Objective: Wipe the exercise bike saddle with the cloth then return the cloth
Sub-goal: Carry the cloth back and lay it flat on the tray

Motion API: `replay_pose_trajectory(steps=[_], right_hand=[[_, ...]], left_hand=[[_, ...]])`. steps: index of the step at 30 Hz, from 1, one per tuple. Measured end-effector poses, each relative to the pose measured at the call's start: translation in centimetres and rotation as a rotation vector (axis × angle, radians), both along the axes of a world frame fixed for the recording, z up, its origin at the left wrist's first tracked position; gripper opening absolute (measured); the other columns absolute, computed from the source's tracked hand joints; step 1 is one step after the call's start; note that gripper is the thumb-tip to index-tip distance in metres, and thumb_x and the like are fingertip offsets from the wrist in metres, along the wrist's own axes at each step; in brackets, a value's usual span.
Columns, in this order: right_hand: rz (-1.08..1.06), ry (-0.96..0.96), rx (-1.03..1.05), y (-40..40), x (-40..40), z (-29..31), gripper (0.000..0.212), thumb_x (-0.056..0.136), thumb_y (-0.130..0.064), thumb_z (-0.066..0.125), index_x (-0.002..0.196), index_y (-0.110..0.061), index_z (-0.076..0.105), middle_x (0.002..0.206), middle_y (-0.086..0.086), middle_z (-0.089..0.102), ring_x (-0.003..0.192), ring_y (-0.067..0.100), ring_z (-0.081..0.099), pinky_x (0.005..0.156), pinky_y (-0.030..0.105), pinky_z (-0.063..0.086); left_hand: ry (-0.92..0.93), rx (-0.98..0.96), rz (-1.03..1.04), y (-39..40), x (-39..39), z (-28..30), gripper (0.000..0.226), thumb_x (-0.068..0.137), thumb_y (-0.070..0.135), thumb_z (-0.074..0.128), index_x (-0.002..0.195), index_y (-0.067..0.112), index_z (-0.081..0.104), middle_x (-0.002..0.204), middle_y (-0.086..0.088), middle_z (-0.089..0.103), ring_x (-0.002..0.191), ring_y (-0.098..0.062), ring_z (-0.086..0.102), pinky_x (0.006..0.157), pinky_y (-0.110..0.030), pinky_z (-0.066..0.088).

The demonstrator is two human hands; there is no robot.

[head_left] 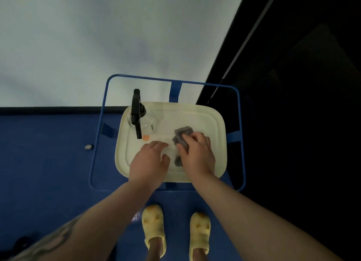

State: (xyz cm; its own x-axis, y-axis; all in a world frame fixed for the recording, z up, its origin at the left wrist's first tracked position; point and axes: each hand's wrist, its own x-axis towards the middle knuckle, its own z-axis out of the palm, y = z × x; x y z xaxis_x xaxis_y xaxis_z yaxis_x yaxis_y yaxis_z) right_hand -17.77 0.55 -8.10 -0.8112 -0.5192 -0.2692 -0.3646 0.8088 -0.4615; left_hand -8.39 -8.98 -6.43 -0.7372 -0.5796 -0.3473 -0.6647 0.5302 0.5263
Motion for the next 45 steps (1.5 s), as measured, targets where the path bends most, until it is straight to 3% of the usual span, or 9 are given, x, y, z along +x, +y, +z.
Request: replay_pose_trajectory(steps=[13, 20, 24, 26, 29, 32, 36, 39, 45], right_hand=[[-0.006, -0.043, -0.111, -1.1, 0.3, 0.6, 0.037, 0.087, -0.034, 0.063, 0.123, -0.023, 0.06, 0.116, -0.005, 0.055, 0.109, 0.014, 0.047, 0.08, 0.031, 0.048], [-0.102, -0.019, -0.108, -0.2, 0.7, 0.6, 0.035, 0.069, -0.048, 0.075, 0.088, -0.026, 0.056, 0.095, -0.01, 0.056, 0.093, 0.011, 0.052, 0.067, 0.035, 0.05], [-0.134, -0.118, -0.186, 0.6, 0.7, 0.6, 0.024, 0.076, -0.042, 0.073, 0.084, -0.023, 0.062, 0.083, -0.01, 0.062, 0.075, 0.012, 0.061, 0.066, 0.036, 0.053], [-0.211, -0.16, -0.236, 0.7, 0.2, 0.7, 0.018, 0.081, -0.039, 0.07, 0.081, -0.022, 0.064, 0.077, -0.01, 0.066, 0.07, 0.009, 0.063, 0.063, 0.03, 0.054], [-0.358, -0.2, -0.297, 1.6, -0.9, 1.1, 0.014, 0.085, -0.034, 0.068, 0.081, -0.021, 0.065, 0.074, -0.012, 0.065, 0.069, 0.0, 0.061, 0.055, 0.01, 0.045], [-0.425, -0.179, -0.233, 3.4, -1.7, 1.1, 0.011, 0.087, -0.03, 0.065, 0.092, -0.02, 0.063, 0.073, -0.018, 0.06, 0.067, -0.004, 0.056, 0.049, 0.007, 0.038], [-0.348, -0.142, -0.022, 4.8, -2.1, 0.6, 0.02, 0.091, -0.034, 0.058, 0.104, -0.019, 0.056, 0.079, -0.007, 0.063, 0.069, 0.012, 0.058, 0.048, 0.022, 0.039], [-0.259, -0.102, 0.097, 4.7, -2.5, 0.3, 0.021, 0.093, -0.036, 0.054, 0.107, -0.021, 0.05, 0.083, 0.004, 0.065, 0.071, 0.021, 0.06, 0.047, 0.028, 0.037], [-0.179, -0.071, 0.176, 4.4, -3.1, 0.8, 0.021, 0.095, -0.034, 0.052, 0.105, -0.015, 0.05, 0.084, 0.001, 0.059, 0.071, 0.018, 0.049, 0.053, 0.029, 0.033]], left_hand=[[0.127, 0.047, 0.07, -0.4, -1.2, 0.0, 0.031, 0.09, 0.021, 0.048, 0.119, 0.023, 0.06, 0.122, 0.006, 0.06, 0.113, -0.013, 0.05, 0.083, -0.024, 0.04], [0.15, 0.063, 0.086, -0.6, -0.4, -0.6, 0.034, 0.091, 0.024, 0.052, 0.124, 0.023, 0.058, 0.126, 0.006, 0.059, 0.116, -0.012, 0.052, 0.088, -0.02, 0.037], [0.156, 0.091, 0.082, -0.2, -0.3, -1.0, 0.04, 0.091, 0.024, 0.053, 0.131, 0.022, 0.054, 0.133, 0.007, 0.055, 0.122, -0.01, 0.049, 0.095, -0.017, 0.033], [0.16, 0.091, 0.081, -0.1, -0.3, -1.1, 0.041, 0.091, 0.025, 0.053, 0.132, 0.023, 0.052, 0.134, 0.007, 0.055, 0.122, -0.01, 0.049, 0.096, -0.018, 0.033], [0.172, 0.071, 0.057, 0.2, -0.6, -1.2, 0.043, 0.091, 0.028, 0.054, 0.134, 0.022, 0.049, 0.136, 0.005, 0.053, 0.124, -0.012, 0.048, 0.101, -0.025, 0.037], [0.169, 0.049, 0.018, 0.4, -1.0, -1.5, 0.047, 0.09, 0.031, 0.056, 0.136, 0.02, 0.048, 0.142, 0.004, 0.048, 0.13, -0.014, 0.044, 0.107, -0.029, 0.035], [0.148, 0.007, -0.093, 0.9, -1.3, -2.1, 0.051, 0.09, 0.031, 0.056, 0.139, 0.022, 0.044, 0.15, 0.005, 0.038, 0.139, -0.015, 0.032, 0.115, -0.032, 0.028], [0.117, -0.062, -0.211, 0.6, -1.2, -2.9, 0.05, 0.091, 0.021, 0.053, 0.141, 0.023, 0.042, 0.152, 0.003, 0.035, 0.142, -0.017, 0.027, 0.116, -0.032, 0.021], [0.068, -0.158, -0.32, -0.1, -0.5, -3.6, 0.051, 0.093, 0.018, 0.047, 0.143, 0.025, 0.037, 0.154, 0.005, 0.03, 0.144, -0.016, 0.024, 0.116, -0.031, 0.014]])
